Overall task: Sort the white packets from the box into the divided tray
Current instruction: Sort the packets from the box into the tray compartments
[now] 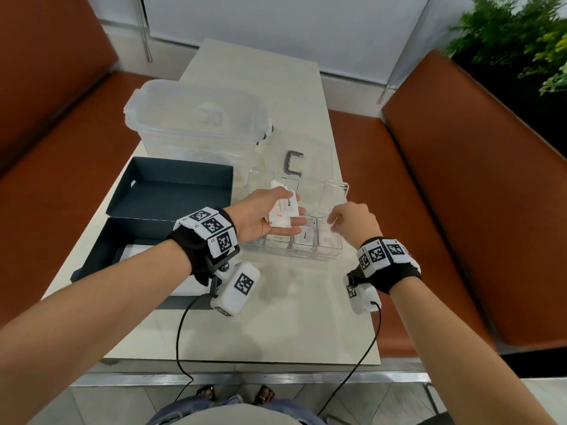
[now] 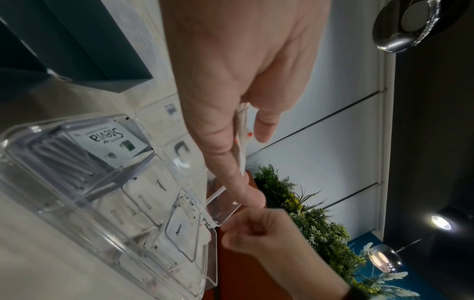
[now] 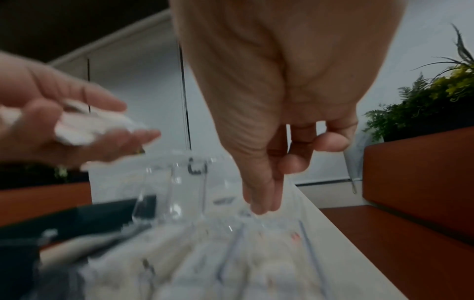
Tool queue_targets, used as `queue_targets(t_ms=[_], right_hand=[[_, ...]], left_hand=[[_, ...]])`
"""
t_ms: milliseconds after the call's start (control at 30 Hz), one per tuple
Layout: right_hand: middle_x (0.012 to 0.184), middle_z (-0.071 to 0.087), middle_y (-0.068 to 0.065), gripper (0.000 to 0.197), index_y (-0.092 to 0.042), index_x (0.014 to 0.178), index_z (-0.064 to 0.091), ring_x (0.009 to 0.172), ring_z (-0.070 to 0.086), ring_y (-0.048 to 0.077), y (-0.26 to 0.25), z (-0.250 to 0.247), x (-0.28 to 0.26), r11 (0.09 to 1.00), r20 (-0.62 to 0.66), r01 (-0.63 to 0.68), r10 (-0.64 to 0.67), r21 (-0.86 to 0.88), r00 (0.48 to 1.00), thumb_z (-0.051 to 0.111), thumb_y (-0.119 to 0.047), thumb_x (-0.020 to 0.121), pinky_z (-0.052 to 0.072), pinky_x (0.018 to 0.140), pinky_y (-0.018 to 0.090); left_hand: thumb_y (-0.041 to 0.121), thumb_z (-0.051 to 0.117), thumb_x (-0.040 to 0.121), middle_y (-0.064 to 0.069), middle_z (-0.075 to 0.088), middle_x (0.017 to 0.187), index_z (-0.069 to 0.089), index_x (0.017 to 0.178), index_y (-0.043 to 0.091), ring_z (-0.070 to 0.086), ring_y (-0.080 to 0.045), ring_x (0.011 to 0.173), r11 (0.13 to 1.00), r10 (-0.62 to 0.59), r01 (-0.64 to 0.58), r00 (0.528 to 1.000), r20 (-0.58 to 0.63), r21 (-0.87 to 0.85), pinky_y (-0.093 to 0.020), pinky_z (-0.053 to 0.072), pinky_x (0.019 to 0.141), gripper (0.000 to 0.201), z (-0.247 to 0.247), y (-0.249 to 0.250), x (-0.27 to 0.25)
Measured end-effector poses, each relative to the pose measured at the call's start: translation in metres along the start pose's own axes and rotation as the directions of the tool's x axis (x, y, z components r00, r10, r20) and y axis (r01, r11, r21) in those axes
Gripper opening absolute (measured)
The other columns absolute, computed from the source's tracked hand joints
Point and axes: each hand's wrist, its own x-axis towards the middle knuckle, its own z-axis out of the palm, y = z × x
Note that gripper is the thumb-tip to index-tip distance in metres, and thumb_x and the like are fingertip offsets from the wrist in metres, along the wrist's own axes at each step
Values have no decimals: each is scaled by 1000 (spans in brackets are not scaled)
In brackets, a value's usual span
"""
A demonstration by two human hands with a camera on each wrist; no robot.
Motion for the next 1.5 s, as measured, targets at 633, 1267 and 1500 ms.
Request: queue_targets(t_ms=[633,1267,1500], right_hand=[[70,67,0,15,-12,97,72,56,59,5,-32,-17,-4,770,-89,-60,150,635,985,68,-8,83,48,59,17],[106,62,13,18,-10,96,63,81,62,26,-36,35,2,961,43,-134,127,242,991,72,-8,81,52,72,32],[98,65,9,9,-11,94,67,80,61,21,-42,23,-4,961,-89,-36,63,273,994,64,-16,87,50,71,28]], left_hand=[[-3,44,99,-24,64,118,55,126,-1,69,-30,90,992,128,-126,988,-89,31,-34,61,60,29,-9,-2,3],[1,46,100,-19,68,106,56,122,2,70,-28,88,992,123,-120,986,-113,31,-32,61,59,24,-17,-4,2],[9,40,101,-24,64,116,55,124,1,67,-34,98,993,59,-63,997,-44,-101,-38,61,71,28,-15,-1,0]])
